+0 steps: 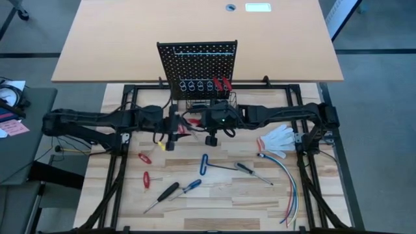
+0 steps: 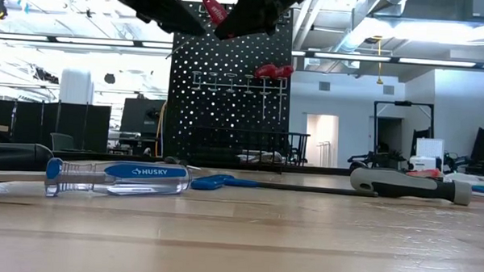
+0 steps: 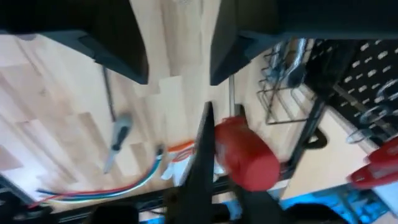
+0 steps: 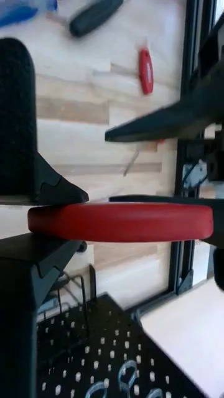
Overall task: Hang tools onto peg board
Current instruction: Hang the red Allen wrench on the pegboard
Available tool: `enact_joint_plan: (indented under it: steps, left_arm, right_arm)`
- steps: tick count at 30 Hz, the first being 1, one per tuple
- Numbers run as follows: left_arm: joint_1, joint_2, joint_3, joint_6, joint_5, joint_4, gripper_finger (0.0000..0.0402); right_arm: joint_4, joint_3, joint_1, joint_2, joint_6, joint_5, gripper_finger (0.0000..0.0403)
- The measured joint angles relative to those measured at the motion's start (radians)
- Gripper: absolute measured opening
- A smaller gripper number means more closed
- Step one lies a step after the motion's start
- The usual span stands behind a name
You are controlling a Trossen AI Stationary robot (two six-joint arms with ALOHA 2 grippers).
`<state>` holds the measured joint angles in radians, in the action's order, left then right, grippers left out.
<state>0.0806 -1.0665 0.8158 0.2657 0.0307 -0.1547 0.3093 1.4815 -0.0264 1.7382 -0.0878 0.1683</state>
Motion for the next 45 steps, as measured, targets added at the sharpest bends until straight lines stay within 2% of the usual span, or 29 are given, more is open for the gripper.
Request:
enact_joint_plan:
  steps: [4, 7, 12, 19, 22, 27, 34, 38, 45]
  left_arm:
    - [0.041, 0.018, 0.0, -0.025, 0.042, -0.045, 0.0228]
    - [0.044, 0.065, 0.0, -0.031, 0.046, -0.066, 0.0242]
    - [0.041, 0.137, -0.003, -0.016, 0.041, -0.018, 0.0244]
    - [0.009, 0.113, -0.138, 0.038, 0.028, 0.332, 0.0244]
    - [-0.003, 0.114, -0.158, 0.047, 0.02, 0.407, 0.0244]
    - [-0.004, 0.099, -0.159, 0.003, -0.026, 0.45, 0.0244]
    - [-0.004, 0.03, -0.159, -0.025, -0.02, 0.497, 0.0244]
    - [-0.004, 0.033, -0.159, -0.031, -0.018, 0.524, 0.0228]
    - [-0.004, 0.022, -0.159, -0.043, -0.018, 0.52, 0.0165]
  right_arm:
    - [0.012, 0.0, -0.004, 0.0, 0.003, 0.014, 0.0046]
    - [0.036, 0.0, -0.007, 0.0, 0.002, -0.004, 0.0046]
    - [0.046, -0.002, -0.004, 0.002, -0.003, -0.028, 0.0046]
    - [0.03, -0.001, -0.003, 0.002, -0.019, -0.017, 0.0046]
    - [0.027, -0.001, 0.0, 0.002, -0.022, -0.017, 0.0046]
    - [0.02, -0.001, 0.007, 0.002, -0.048, -0.014, 0.0046]
    - [-0.005, 0.0, 0.027, 0.002, -0.073, -0.015, 0.0046]
    - [-0.006, 0.0, 0.028, 0.002, -0.093, -0.015, 0.0046]
    - [-0.006, 0.0, 0.029, 0.002, -0.097, -0.015, 0.0046]
